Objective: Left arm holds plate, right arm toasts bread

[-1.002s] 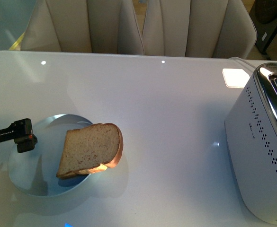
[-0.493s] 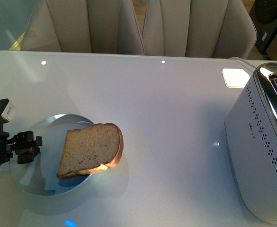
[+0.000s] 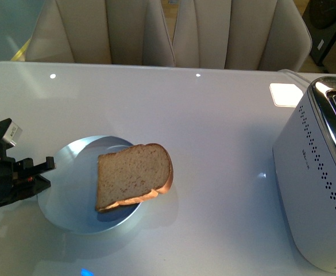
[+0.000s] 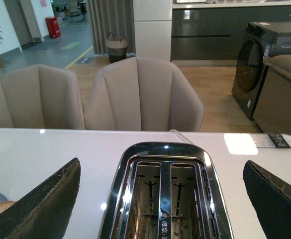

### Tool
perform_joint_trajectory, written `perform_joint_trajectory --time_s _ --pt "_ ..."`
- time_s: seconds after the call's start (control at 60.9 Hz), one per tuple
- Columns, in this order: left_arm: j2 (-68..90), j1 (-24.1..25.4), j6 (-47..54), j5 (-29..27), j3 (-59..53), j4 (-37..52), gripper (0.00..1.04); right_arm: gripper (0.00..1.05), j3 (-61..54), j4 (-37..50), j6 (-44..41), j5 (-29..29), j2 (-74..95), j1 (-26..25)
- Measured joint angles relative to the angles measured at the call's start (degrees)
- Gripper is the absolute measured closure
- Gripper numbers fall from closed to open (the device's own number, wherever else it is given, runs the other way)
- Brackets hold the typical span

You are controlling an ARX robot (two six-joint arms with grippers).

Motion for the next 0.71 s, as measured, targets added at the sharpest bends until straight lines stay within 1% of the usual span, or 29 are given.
perform_joint_trajectory --time_s 0.214,0.411,0.592,0.674,0.707 --pt "-9.0 0.0 -4.3 2.0 -4.3 -0.7 1.02 0.09 0.0 0.0 0.0 0.0 0.0 0.0" --pt "-20.6 -1.3 -9.4 3.7 -6.6 -4.6 1.02 0.09 0.0 0.0 0.0 0.0 0.0 0.0" --pt "-29.9 -5.6 -12.5 2.4 -5.9 -10.6 1.02 0.09 0.0 0.0 0.0 0.0 0.0 0.0" --pt "-32.3 -8.7 -13.7 1.1 -4.2 -13.6 1.02 0.09 0.0 0.0 0.0 0.0 0.0 0.0" --pt "-33.5 -10.9 -14.4 0.1 -2.9 -15.4 1.02 0.09 0.0 0.0 0.0 0.0 0.0 0.0"
